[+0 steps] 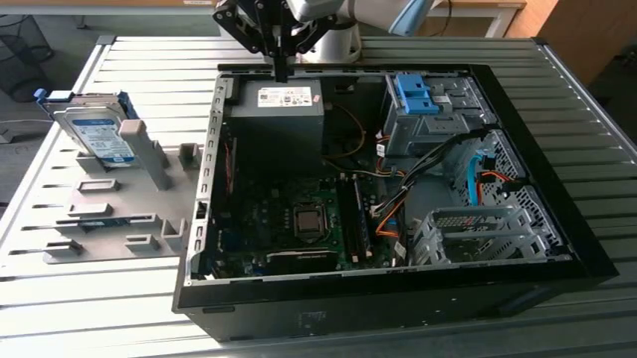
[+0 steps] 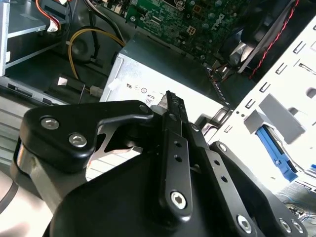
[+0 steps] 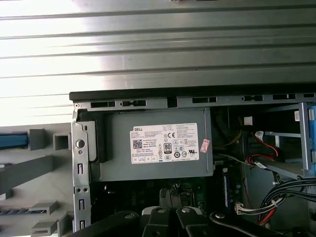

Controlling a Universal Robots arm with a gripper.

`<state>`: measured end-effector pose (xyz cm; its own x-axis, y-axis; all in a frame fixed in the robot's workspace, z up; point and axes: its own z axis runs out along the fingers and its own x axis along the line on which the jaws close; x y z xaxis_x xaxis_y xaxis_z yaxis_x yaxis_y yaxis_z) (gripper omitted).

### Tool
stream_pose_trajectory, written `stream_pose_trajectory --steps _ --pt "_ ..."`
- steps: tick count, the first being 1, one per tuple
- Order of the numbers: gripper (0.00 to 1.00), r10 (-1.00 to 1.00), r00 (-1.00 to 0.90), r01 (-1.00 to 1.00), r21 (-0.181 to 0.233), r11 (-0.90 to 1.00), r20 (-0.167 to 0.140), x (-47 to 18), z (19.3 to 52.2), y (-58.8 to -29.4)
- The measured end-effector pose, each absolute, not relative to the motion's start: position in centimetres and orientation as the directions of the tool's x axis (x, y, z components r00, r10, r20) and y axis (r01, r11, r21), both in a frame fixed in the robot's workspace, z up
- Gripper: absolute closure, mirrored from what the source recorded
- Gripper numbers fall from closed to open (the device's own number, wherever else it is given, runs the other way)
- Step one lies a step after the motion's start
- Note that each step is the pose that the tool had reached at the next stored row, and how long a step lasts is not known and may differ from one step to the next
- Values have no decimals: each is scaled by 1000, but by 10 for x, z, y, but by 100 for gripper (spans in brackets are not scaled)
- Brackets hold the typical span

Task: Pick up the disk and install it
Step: 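Reach for the disk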

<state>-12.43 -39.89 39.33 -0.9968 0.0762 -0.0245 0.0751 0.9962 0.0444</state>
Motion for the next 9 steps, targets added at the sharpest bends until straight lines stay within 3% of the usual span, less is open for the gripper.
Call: stream_pose_trajectory --steps 9 --pt "89 76 -997 75 44 996 -24 -128 393 -399"
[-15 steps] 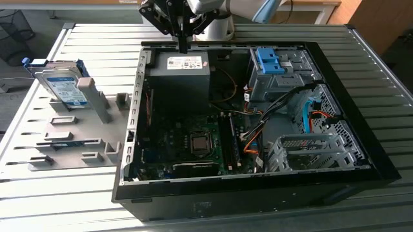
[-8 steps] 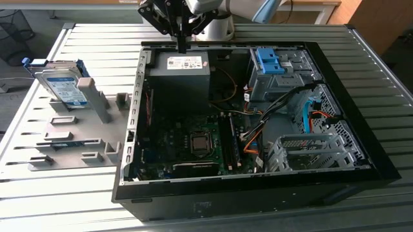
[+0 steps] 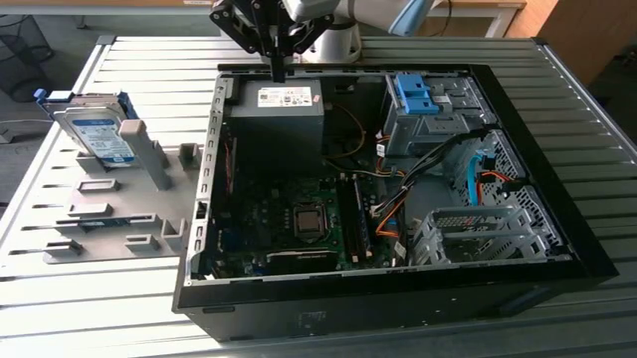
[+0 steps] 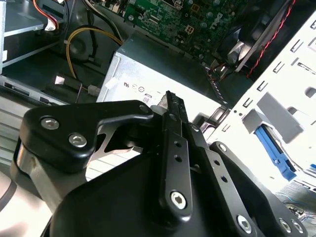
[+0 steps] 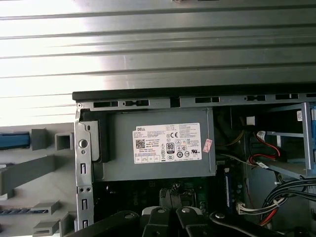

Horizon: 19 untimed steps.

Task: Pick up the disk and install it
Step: 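Reach for the disk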

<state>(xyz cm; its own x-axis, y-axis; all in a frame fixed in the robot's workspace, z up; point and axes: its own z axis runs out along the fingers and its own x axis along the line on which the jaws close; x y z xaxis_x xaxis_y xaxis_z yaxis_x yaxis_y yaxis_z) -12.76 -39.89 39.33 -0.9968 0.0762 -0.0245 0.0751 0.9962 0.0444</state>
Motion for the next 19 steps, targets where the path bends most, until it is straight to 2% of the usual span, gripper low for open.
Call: stream_pose_trajectory --steps 19 --pt "89 76 -997 75 44 996 -24 -137 393 -399"
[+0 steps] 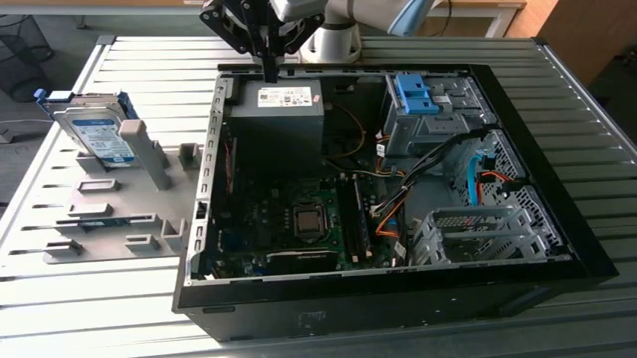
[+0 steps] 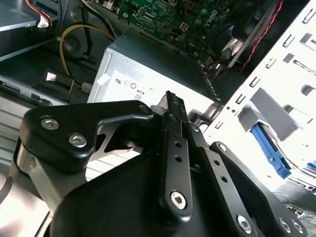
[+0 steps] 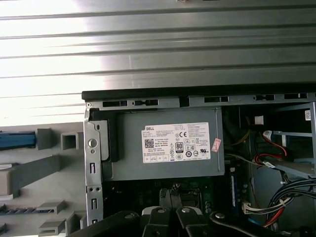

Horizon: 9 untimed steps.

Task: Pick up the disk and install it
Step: 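Reach for the disk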

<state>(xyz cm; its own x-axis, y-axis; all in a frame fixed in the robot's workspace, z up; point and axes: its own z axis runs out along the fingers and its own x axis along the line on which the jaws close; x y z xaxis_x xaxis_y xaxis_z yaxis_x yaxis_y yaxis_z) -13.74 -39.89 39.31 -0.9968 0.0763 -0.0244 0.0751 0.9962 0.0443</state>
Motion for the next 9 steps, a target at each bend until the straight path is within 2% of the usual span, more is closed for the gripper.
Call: stream_pose_trajectory --steps 9 --pt "89 76 -997 75 44 996 -24 -140 393 -399"
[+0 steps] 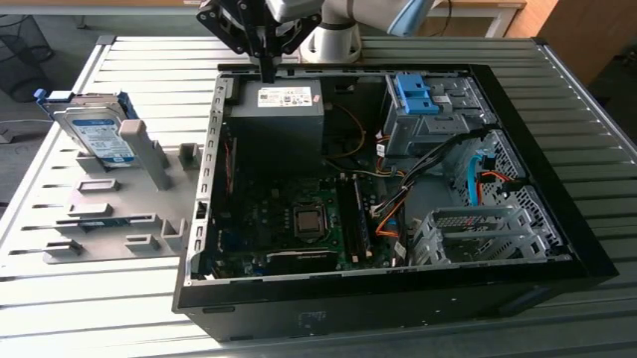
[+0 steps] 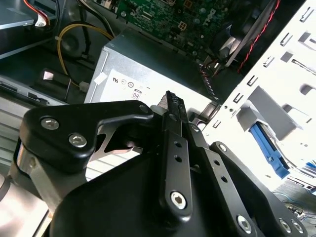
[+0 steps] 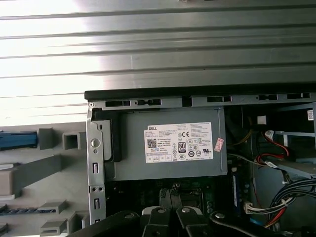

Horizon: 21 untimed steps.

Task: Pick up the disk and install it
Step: 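Reach for the disk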

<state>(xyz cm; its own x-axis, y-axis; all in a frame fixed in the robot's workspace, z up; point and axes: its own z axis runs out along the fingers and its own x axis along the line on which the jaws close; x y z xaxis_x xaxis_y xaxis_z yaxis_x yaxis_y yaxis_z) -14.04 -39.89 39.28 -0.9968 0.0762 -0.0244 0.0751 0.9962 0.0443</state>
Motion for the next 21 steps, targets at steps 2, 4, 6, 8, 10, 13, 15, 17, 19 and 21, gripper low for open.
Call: stream_pose_trajectory --steps 2,4,6,8,10,13,15,17,19,21 --pt "89 76 -997 75 44 996 -24 -141 393 -399" --pt "89 76 -997 75 44 996 -24 -141 393 -399" --pt "89 76 -997 75 44 996 -24 -142 393 -399" --pt "89 76 -997 75 44 996 -24 -143 393 -399" --pt "89 76 -997 75 44 996 -24 -143 393 -399" --pt "89 76 -997 75 44 996 -24 -144 392 -399" --pt "89 76 -997 75 44 996 -24 -144 392 -399" --pt "89 76 -997 75 44 996 -24 -145 392 -399" --pt "89 76 -997 75 44 996 -24 -146 392 -399" --pt "89 76 -997 75 44 996 -24 -146 392 -399"
